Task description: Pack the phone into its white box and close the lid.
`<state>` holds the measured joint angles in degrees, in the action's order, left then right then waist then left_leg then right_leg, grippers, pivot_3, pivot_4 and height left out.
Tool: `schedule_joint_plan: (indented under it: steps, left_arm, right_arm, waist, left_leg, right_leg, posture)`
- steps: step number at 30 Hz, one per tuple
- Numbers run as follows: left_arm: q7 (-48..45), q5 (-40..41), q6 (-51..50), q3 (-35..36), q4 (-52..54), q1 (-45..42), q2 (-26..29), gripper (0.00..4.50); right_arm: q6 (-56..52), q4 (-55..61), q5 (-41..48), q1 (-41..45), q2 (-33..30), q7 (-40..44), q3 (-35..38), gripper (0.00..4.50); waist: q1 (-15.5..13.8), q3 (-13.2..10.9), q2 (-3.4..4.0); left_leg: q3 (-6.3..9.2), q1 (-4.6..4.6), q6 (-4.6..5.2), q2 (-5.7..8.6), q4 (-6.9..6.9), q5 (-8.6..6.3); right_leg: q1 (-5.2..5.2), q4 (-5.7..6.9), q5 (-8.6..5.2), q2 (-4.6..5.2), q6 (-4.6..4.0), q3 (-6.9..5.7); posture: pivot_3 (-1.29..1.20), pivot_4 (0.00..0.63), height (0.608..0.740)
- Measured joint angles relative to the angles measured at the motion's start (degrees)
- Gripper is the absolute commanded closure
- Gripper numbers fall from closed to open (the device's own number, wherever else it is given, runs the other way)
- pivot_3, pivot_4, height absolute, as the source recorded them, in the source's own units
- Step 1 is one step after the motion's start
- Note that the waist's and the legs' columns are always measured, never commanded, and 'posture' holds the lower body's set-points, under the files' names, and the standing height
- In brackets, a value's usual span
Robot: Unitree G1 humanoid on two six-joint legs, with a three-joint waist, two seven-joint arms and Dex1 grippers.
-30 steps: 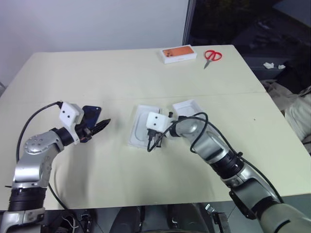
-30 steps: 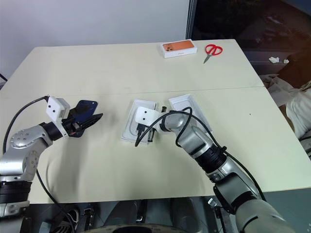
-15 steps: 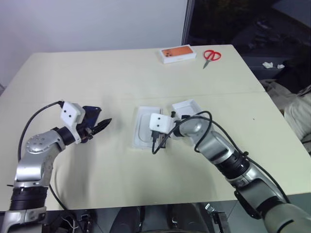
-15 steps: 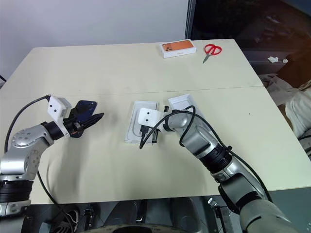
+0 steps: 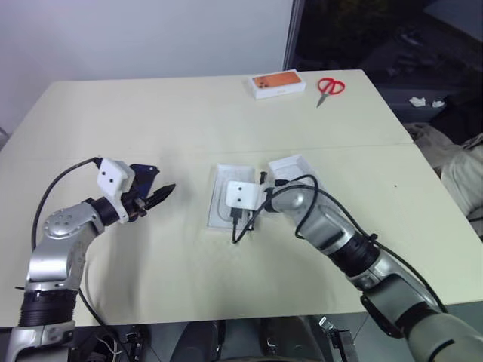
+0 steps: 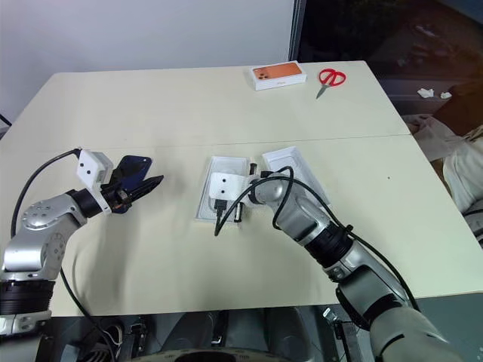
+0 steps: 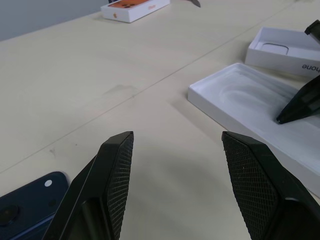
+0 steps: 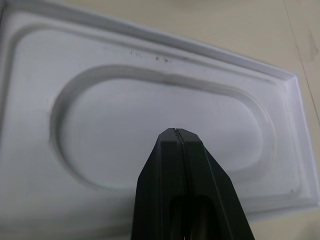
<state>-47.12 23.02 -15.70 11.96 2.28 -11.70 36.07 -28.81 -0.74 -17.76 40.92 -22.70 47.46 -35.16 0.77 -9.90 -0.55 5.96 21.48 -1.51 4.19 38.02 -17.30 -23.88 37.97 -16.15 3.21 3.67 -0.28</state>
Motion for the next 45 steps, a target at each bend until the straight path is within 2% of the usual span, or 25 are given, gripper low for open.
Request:
schedule_joint_plan:
  steps: [5,9,16,19,22,24,25,27,28,36,43,45]
  left_arm:
    - [0.0,0.0,0.0,0.0,0.0,0.1,0.0,1.52]
    - [0.0,0.0,0.0,0.0,0.0,0.1,0.0,1.52]
    - [-0.3,0.3,-0.5,0.2,0.1,0.6,0.1,1.52]
    - [-1.3,2.1,-2.8,0.5,0.2,0.7,0.6,1.52]
    - [-2.0,4.7,-5.7,0.9,0.2,0.5,1.0,1.52]
    - [-2.4,5.9,-7.7,1.2,0.2,0.3,1.5,1.52]
    - [-2.5,6.3,-8.2,1.5,0.1,0.3,1.9,0.98]
    - [-2.3,6.3,-8.5,2.5,-0.1,0.3,2.3,0.24]
    - [-2.2,6.2,-8.5,2.6,-0.3,0.3,2.7,0.07]
    - [-3.2,6.6,-10.5,3.6,-7.0,-2.2,5.2,0.07]
    - [-6.7,7.5,-15.8,6.8,-24.2,-10.5,12.1,0.07]
    - [-7.2,7.6,-17.3,7.2,-29.0,-13.3,12.9,0.59]
  right_arm:
    - [-0.9,0.0,0.5,-0.1,1.5,0.2,0.8,4.48]
    - [-0.7,0.0,3.7,-1.7,5.4,-1.0,3.6,4.48]
    - [-0.6,0.2,11.0,-2.0,7.5,-3.6,14.4,4.48]
    - [-3.7,2.6,19.6,-2.2,9.4,-2.5,22.5,4.48]
    - [-4.1,4.4,23.5,-3.2,9.1,-2.1,25.6,4.48]
    - [-2.5,4.6,25.0,-6.9,8.5,-2.4,27.4,4.48]
    - [-1.7,4.1,25.3,-9.3,7.5,-2.6,27.7,4.5]
    - [-0.3,3.8,25.3,-13.4,5.2,-2.5,27.8,4.5]
    - [0.4,3.8,25.3,-14.2,4.5,-2.5,27.8,4.5]
    - [1.8,6.1,27.1,-12.2,5.7,-3.6,26.7,4.5]
    - [4.3,3.7,25.8,-7.8,9.5,-6.5,23.2,4.5]
    - [4.3,3.4,25.8,-7.8,9.9,-6.5,22.5,4.5]
  waist:
    - [0.0,0.0,0.0]
    - [0.1,0.0,0.0]
    - [-0.1,0.0,0.0]
    - [0.0,0.0,0.0]
    - [0.2,0.0,0.0]
    - [-0.1,0.0,0.0]
    - [-0.2,0.0,0.0]
    - [-0.1,0.0,0.03]
    - [0.0,0.0,0.03]
    - [0.1,0.0,0.07]
    - [0.1,-0.1,0.05]
    - [0.0,-0.1,0.05]
  left_leg:
    - [0.0,0.0,0.0,0.0,0.0,0.0]
    - [0.0,0.04,-0.03,0.0,-0.02,0.01]
    - [0.0,0.05,0.0,0.0,-0.02,0.0]
    - [0.0,0.05,0.0,-0.01,-0.06,0.0]
    - [0.0,0.04,0.01,-0.02,-0.08,0.0]
    - [0.0,0.03,0.01,-0.01,-0.08,-0.01]
    - [0.0,0.05,0.02,0.0,-0.08,-0.01]
    - [-0.02,0.06,0.03,0.03,-0.06,-0.01]
    - [-0.03,0.06,0.03,0.02,-0.06,-0.01]
    - [-0.03,0.0,-0.09,-0.23,-0.1,0.06]
    - [-0.03,0.05,-0.09,-0.2,-0.1,0.06]
    - [-0.03,0.1,-0.09,-0.16,-0.09,0.06]
  right_leg:
    - [0.0,0.01,0.0,0.0,0.0,0.0]
    - [-0.07,0.0,0.0,0.0,0.0,0.01]
    - [-0.05,0.0,0.0,0.0,-0.01,0.01]
    - [-0.07,0.0,0.0,0.0,-0.01,0.01]
    - [-0.08,0.0,0.0,-0.01,-0.01,0.02]
    - [-0.04,-0.02,0.0,0.0,-0.01,0.01]
    - [-0.04,-0.03,0.0,0.01,-0.01,0.02]
    - [-0.04,-0.04,0.0,0.03,-0.01,0.04]
    - [-0.05,-0.04,0.0,0.03,-0.01,0.04]
    - [-0.13,0.08,0.05,-0.24,-0.09,0.07]
    - [-0.19,0.03,0.09,-0.25,-0.15,0.07]
    - [-0.21,0.03,0.09,-0.22,-0.15,0.07]
  posture:
    - [0.0,0.15,0.74]
    - [0.0,0.15,0.74]
    - [0.0,0.15,0.74]
    - [0.0,0.15,0.74]
    - [0.0,0.15,0.74]
    - [0.0,0.15,0.74]
    - [0.0,0.15,0.74]
    - [0.0,0.15,0.74]
    - [0.0,0.15,0.74]
    - [0.0,0.15,0.74]
    - [0.0,0.15,0.74]
    - [0.0,0.15,0.74]
